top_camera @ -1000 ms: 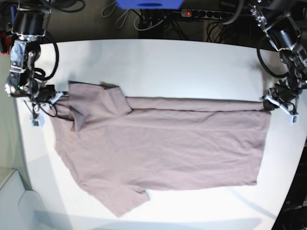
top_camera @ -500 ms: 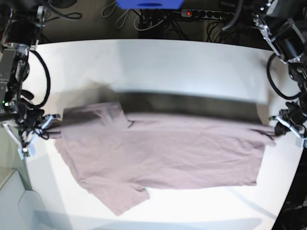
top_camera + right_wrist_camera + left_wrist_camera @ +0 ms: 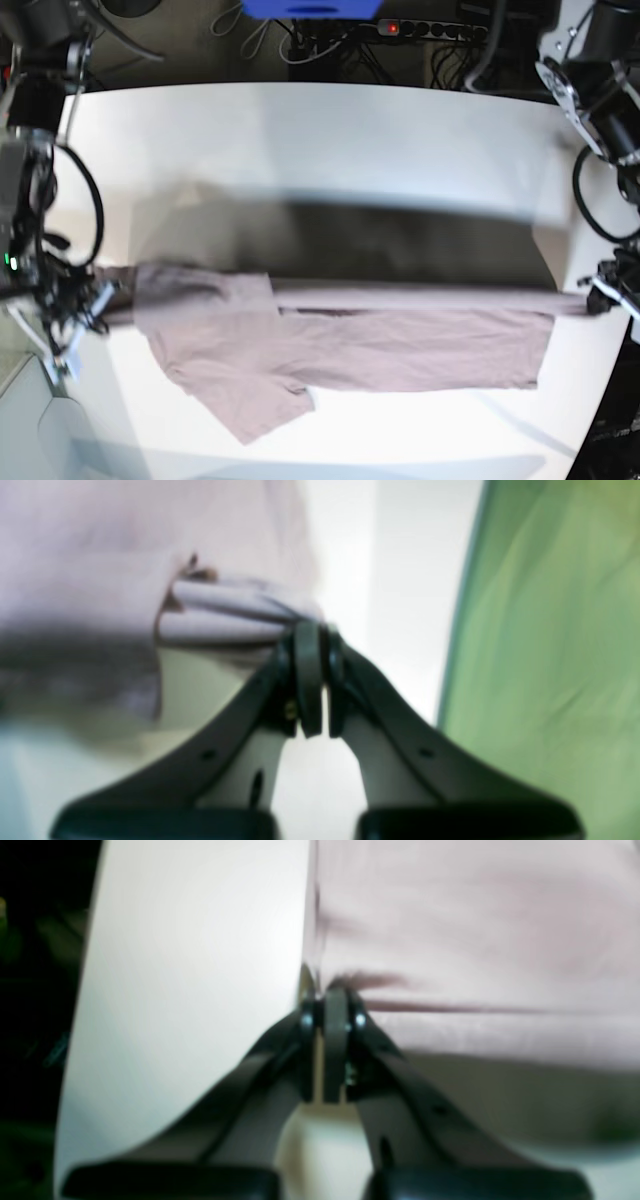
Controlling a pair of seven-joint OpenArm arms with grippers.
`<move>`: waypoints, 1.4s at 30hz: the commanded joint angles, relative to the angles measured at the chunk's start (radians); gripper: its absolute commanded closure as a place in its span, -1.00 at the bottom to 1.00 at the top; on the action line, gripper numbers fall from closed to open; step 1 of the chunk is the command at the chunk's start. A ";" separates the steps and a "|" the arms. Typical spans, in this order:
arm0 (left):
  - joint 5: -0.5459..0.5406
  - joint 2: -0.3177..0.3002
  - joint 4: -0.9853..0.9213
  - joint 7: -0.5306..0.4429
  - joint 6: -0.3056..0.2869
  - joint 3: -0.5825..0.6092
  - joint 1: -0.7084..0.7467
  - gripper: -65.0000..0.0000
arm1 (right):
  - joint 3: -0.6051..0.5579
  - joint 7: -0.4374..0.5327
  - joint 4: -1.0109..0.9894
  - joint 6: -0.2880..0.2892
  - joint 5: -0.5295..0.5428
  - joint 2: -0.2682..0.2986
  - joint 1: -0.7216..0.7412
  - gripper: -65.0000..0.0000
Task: Layout the t-shirt on the table in an organized manner, then fold the t-shirt properly
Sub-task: 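Lift the folded edge with both grippers and pull it toward the collar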
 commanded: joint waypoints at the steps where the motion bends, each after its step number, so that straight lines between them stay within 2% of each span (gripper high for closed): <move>1: -0.005 -0.023 -0.022 -0.002 0.006 -0.001 -0.048 1.00 | -0.024 0.007 -0.034 0.005 -0.004 0.012 0.051 1.00; 6: -0.005 -0.065 -0.091 0.036 0.006 0.112 -0.082 1.00 | -0.121 -0.042 -0.175 0.005 -0.004 0.024 0.080 1.00; 8: -0.005 -0.066 -0.097 0.013 0.006 0.148 -0.055 1.00 | -0.145 -0.034 -0.171 0.005 -0.004 0.027 0.036 1.00; 15: -0.006 -0.091 -0.094 0.006 0.006 0.154 -0.028 1.00 | -0.152 -0.037 -0.044 0.014 -0.002 0.053 -0.093 1.00; 17: -0.006 -0.094 -0.090 0.006 0.006 0.155 -0.027 1.00 | -0.153 -0.059 0.009 0.083 -0.002 0.060 -0.119 1.00; 21: -0.006 -0.114 -0.090 0.006 0.006 0.155 -0.035 1.00 | -0.168 -0.092 0.105 0.306 -0.004 0.101 -0.116 1.00; 22: -0.006 -0.116 -0.093 0.006 0.006 0.154 -0.041 1.00 | -0.167 -0.092 0.124 0.349 -0.004 0.106 -0.101 1.00; 23: -0.006 -0.117 -0.096 0.006 0.006 0.154 -0.065 1.00 | -0.161 -0.092 0.130 0.366 -0.005 0.107 -0.073 1.00; 25: -0.003 -0.114 -0.117 0.004 0.006 0.155 -0.122 1.00 | -0.136 -0.092 0.095 0.341 -0.005 0.098 -0.004 1.00; 27: -0.003 -0.114 -0.174 0.004 0.006 0.155 -0.167 1.00 | -0.089 -0.103 0.015 0.309 -0.005 0.058 0.059 1.00; 30: -0.003 -0.116 -0.242 0.032 0.006 0.155 -0.222 1.00 | -0.058 -0.134 -0.076 0.304 -0.005 0.052 0.091 1.00; 32: -0.003 -0.119 -0.255 0.063 0.006 0.155 -0.219 1.00 | -0.058 -0.132 -0.080 0.306 -0.005 0.055 0.063 1.00; 36: -0.005 -0.117 -0.249 0.036 0.006 0.155 -0.180 1.00 | -0.053 -0.111 -0.031 0.306 -0.005 0.052 -0.010 1.00; 42: -0.016 -0.120 -0.242 0.049 0.006 0.148 -0.105 1.00 | -0.049 -0.111 0.064 0.306 -0.005 0.053 -0.101 1.00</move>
